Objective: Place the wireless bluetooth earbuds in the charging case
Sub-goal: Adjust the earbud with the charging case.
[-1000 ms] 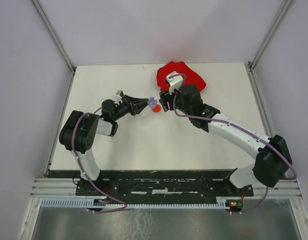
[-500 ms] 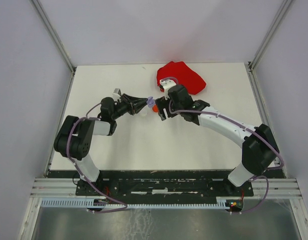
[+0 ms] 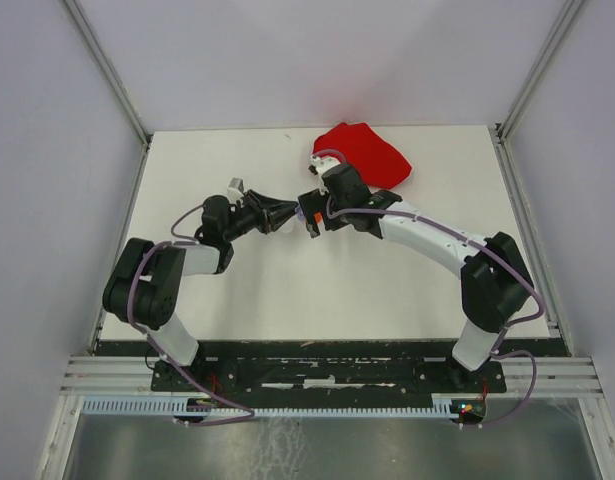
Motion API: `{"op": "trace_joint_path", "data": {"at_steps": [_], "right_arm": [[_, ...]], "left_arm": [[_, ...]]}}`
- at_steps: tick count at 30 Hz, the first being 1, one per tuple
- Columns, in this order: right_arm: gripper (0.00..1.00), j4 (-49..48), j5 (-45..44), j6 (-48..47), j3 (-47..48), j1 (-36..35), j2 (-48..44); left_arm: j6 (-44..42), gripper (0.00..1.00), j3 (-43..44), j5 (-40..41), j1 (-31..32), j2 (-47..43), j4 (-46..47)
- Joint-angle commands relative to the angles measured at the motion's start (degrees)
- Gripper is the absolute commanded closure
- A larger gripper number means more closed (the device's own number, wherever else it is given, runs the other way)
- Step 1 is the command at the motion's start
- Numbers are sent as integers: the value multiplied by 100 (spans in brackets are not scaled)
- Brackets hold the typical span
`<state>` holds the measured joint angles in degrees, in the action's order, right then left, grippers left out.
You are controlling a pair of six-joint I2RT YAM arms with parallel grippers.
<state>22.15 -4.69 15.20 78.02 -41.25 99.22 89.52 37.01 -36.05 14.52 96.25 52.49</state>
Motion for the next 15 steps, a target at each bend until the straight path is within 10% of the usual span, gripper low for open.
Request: {"op": "trace_joint_path", "data": {"at_steps": [1, 15], "right_arm": [[1, 60, -168, 145, 377, -32, 85], [1, 290, -521, 272, 577, 171, 194]], "left_arm": [[-467, 97, -67, 20, 46, -384, -96], [-564, 97, -294, -46, 102, -577, -292]]}}
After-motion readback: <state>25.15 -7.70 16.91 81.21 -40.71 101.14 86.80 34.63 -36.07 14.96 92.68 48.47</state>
